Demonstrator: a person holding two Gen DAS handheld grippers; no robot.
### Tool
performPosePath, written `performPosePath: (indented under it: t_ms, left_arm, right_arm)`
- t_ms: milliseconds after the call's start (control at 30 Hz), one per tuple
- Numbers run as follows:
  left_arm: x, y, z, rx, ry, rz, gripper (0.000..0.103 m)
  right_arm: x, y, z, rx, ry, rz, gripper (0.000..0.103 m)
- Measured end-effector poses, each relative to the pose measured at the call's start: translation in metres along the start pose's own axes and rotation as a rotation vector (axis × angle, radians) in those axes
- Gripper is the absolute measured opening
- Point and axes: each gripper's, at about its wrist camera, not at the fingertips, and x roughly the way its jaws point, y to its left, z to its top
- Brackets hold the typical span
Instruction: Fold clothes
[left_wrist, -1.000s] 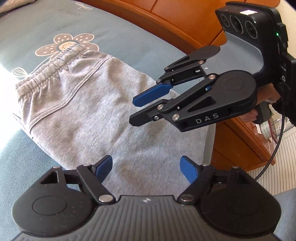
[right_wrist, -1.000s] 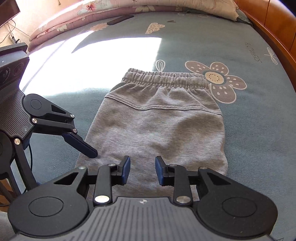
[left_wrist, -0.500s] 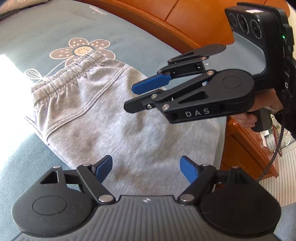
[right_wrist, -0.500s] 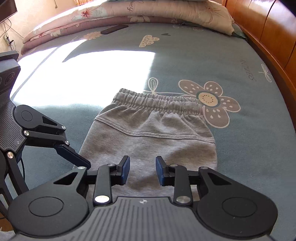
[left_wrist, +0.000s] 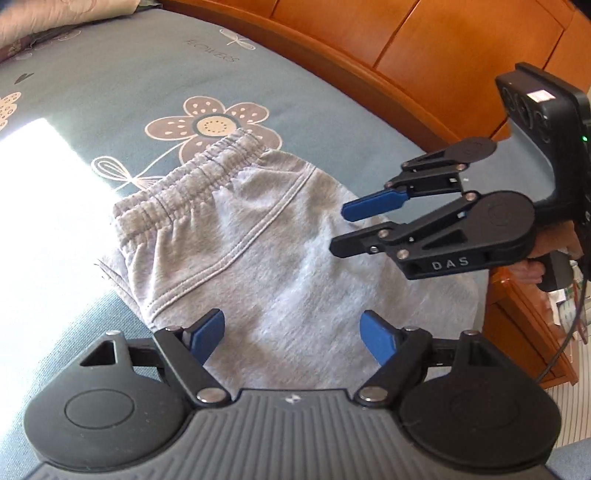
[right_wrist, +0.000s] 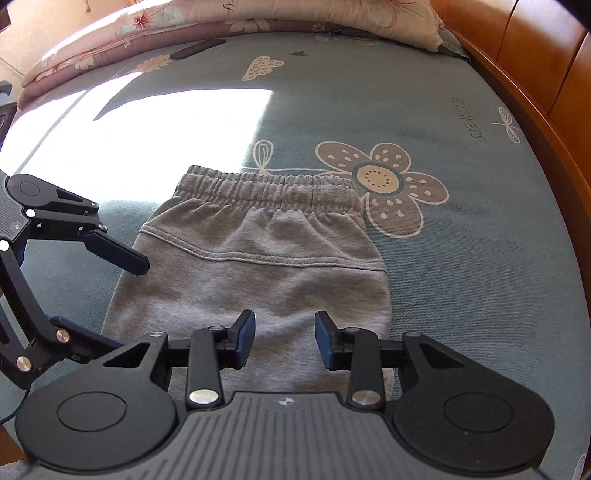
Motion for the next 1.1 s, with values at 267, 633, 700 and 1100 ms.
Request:
performPosePath:
  t_ms: [267,633,700,1100]
  left_arm:
    - [-0.019,-0.036,0.006,0.068,0.044,-0.011,0.079]
    - [0.02,-0.08,-0.015,0.115,0.144,-0.096,0.079]
    - [0.022,-0.079,-0.017,0.095,0.139,-0.099,0.079]
    - [0.02,-0.078,-0.016,0.069,0.171,-0.072,0.079]
  right_arm:
    - [-0.005,-0.015,0.0,0.152,0.099,-0.074,0.042]
    - [-0.005,-0.012,0.005,0.207,0.142,-0.085,0.044]
    - [-0.003,-0.012,0.004,0.207,0.146,-0.079,0.044]
    - [-0.009,-0.011,0.002,0.222,0.149,-0.07,0.045]
